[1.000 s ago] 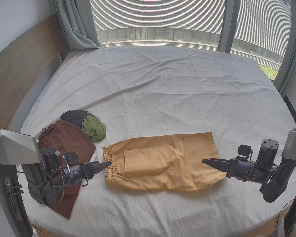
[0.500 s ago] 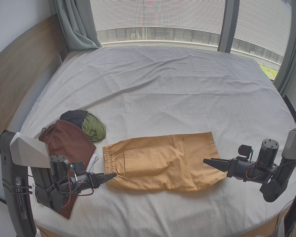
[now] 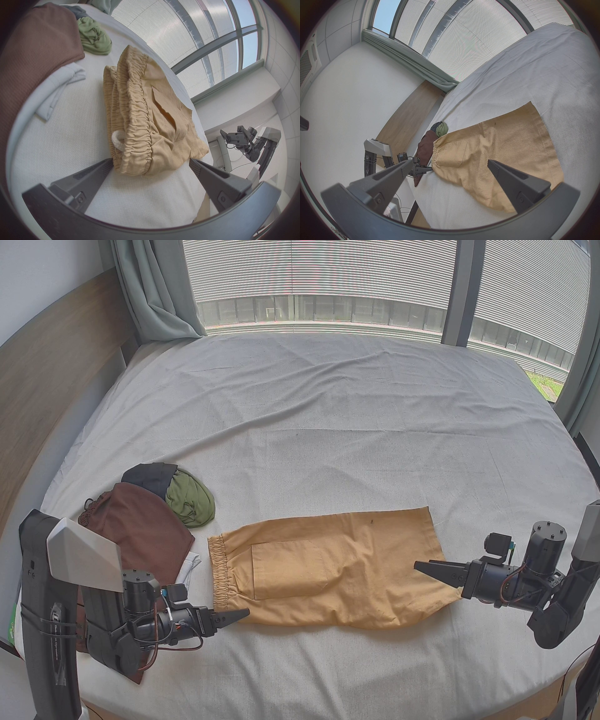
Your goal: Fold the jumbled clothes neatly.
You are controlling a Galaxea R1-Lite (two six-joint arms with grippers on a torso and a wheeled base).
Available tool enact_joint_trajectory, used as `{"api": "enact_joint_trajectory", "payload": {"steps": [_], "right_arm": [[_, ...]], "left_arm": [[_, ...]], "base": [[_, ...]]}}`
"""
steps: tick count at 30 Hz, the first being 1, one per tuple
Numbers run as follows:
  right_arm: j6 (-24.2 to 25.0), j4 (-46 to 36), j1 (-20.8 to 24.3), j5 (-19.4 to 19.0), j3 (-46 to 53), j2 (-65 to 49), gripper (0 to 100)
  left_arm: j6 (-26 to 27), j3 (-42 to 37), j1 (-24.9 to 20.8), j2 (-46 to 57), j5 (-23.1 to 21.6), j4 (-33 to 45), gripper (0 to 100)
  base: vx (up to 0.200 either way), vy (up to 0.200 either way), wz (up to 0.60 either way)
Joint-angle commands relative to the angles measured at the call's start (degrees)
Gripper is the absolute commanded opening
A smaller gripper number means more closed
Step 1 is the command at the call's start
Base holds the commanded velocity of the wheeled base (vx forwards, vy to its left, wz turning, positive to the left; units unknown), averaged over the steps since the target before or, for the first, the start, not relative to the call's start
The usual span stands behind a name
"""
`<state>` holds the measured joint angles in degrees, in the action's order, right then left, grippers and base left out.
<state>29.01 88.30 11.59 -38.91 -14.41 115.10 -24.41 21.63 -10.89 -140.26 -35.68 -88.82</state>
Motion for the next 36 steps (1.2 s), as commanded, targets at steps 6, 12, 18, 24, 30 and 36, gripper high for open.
{"api": "enact_joint_trajectory", "payload": {"steps": [6, 12, 18, 24, 30, 36], "right_arm": [[-0.1, 0.03, 0.45, -0.02, 0.26, 0.12, 100], [-0.19, 0.03, 0.54, -0.02, 0.35, 0.21, 100], [-0.19, 0.03, 0.54, -0.02, 0.52, 0.21, 100], [-0.27, 0.03, 0.54, -0.02, 0.61, 0.38, 100], [-0.27, 0.03, 0.62, -0.02, 0.61, 0.47, 100], [-0.27, 0.03, 0.62, -0.02, 0.61, 0.82, 100]], "left_arm": [[-9.17, 2.19, -1.86, -0.18, 0.61, -0.04, 100], [-20.51, 3.33, -1.86, 5.44, 1.05, 0.05, 100], [-23.32, 3.69, -1.77, 7.46, 1.05, 0.05, 100], [-23.14, 3.69, -1.51, 7.46, 1.14, 0.05, 100], [-22.79, 4.04, -1.51, 6.67, 2.9, 0.05, 100], [-22.7, 4.04, -1.68, 6.5, 3.51, 0.05, 100]], "base": [[0.0, 0.0, 0.0], [0.0, 0.0, 0.0], [0.0, 0.0, 0.0], [0.0, 0.0, 0.0], [0.0, 0.0, 0.0], [0.0, 0.0, 0.0]]}}
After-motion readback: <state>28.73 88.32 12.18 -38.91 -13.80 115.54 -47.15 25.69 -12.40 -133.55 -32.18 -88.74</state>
